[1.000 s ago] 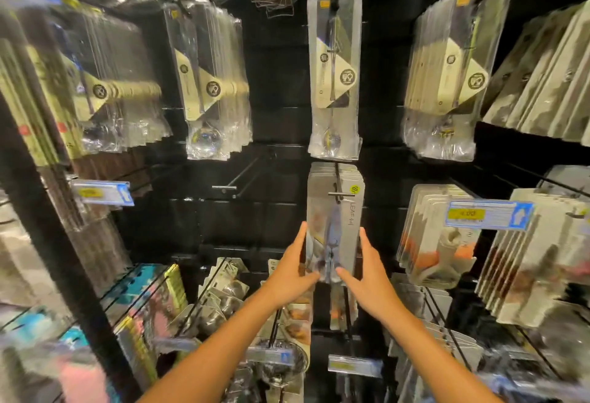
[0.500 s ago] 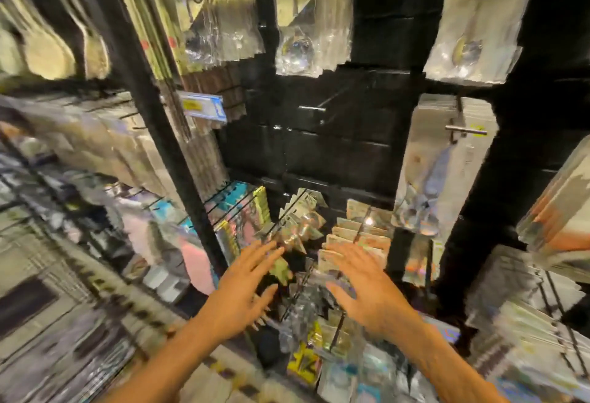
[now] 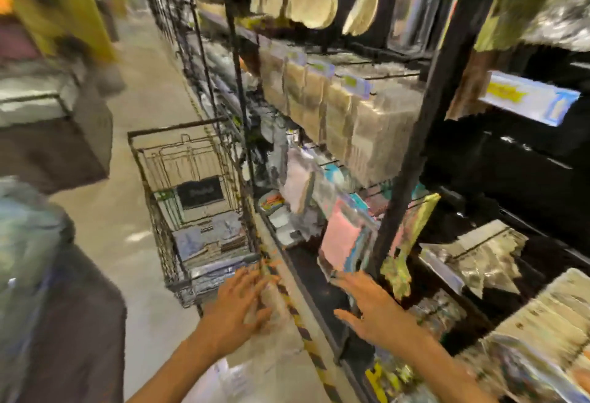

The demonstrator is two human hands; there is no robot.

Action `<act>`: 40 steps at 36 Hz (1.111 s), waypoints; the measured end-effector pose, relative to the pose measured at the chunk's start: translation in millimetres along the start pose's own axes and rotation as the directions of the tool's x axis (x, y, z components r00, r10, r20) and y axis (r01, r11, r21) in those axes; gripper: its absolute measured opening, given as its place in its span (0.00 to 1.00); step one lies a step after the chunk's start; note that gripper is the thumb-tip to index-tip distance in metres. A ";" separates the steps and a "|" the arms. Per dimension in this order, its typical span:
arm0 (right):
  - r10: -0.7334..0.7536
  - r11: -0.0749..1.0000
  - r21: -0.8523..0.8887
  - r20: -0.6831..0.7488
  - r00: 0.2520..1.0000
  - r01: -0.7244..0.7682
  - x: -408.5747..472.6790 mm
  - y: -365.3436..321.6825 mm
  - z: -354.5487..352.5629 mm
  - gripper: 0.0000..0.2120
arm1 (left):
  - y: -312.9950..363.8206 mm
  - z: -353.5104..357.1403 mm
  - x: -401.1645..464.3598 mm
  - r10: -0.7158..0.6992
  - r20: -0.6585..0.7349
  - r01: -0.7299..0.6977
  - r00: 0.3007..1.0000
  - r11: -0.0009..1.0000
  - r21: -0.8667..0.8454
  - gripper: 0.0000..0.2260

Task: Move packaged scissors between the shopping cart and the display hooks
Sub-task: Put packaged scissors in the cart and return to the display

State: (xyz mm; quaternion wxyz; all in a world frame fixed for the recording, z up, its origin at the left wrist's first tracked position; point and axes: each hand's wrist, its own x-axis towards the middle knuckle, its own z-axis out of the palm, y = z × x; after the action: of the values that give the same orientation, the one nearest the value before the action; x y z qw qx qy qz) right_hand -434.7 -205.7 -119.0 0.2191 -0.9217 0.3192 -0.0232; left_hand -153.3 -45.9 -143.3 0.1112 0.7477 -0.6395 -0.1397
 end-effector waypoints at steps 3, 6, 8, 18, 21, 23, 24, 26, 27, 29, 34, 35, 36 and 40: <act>-0.026 1.000 0.017 0.063 0.998 0.025 32.8 -22.4 9.2 0.44 | -45.9 -3.9 -16.0 -0.133 0.053 0.131 0.990 0.991 0.023 0.38; -0.030 0.999 0.021 0.144 0.989 0.027 69.4 -47.4 20.6 0.40 | -90.3 -5.5 -31.8 -0.176 -0.006 0.176 0.984 0.983 0.058 0.35; -0.026 1.000 -0.003 0.209 0.978 0.027 94.0 -59.6 33.5 0.31 | -118.6 -1.7 -40.2 -0.228 -0.005 0.228 0.974 0.972 0.050 0.30; -0.067 0.997 -0.003 0.379 0.923 0.073 180.0 -93.7 89.7 0.29 | -203.6 16.1 -50.0 -0.362 0.049 0.362 0.931 0.932 0.001 0.33; -0.080 0.997 0.011 0.383 0.920 0.082 208.8 -89.3 102.0 0.29 | -222.2 26.1 -41.9 -0.395 0.088 0.399 0.914 0.916 -0.033 0.33; -0.087 0.996 0.006 0.396 0.914 0.093 232.2 -84.4 106.7 0.31 | -231.1 29.9 -31.1 -0.417 0.105 0.424 0.903 0.904 -0.055 0.33; -0.093 0.995 -0.004 0.407 0.909 0.103 245.0 -81.4 108.2 0.31 | -234.4 31.6 -24.5 -0.428 0.097 0.434 0.899 0.899 -0.058 0.34; -0.116 0.990 -0.020 0.415 0.902 0.137 272.5 -76.2 110.1 0.30 | -241.2 33.4 -10.4 -0.443 0.093 0.450 0.892 0.890 -0.075 0.36; -0.126 0.988 -0.029 0.416 0.901 0.151 285.9 -74.8 110.1 0.29 | -244.6 33.0 -2.5 -0.448 0.098 0.457 0.888 0.885 -0.091 0.37; -0.144 0.985 -0.022 0.414 0.899 0.169 314.0 -67.6 113.3 0.29 | -251.7 31.0 15.4 -0.466 0.102 0.476 0.879 0.873 -0.110 0.36; -0.163 0.985 0.027 0.469 0.868 0.170 381.9 -49.6 118.8 0.29 | -268.1 31.8 64.4 -0.523 0.138 0.540 0.841 0.829 -0.146 0.40; -0.168 0.984 0.034 0.488 0.856 0.173 392.1 -49.7 116.3 0.29 | -269.8 32.3 73.1 -0.535 0.144 0.552 0.833 0.822 -0.139 0.40; -0.173 0.984 0.045 0.504 0.846 0.174 403.3 -49.3 114.8 0.29 | -270.8 32.7 83.2 -0.545 0.143 0.562 0.826 0.818 -0.126 0.41; -0.184 0.983 0.099 0.504 0.844 0.156 446.5 -42.6 118.7 0.26 | -276.7 33.3 121.5 -0.585 0.161 0.604 0.795 0.789 -0.117 0.46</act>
State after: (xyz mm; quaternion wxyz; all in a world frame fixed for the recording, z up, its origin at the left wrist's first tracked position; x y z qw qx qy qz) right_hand -33.3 -396.8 -251.7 0.3179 -0.9131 0.1661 0.1937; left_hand 108.4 -121.9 -278.1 0.0846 0.8899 -0.3634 -0.2625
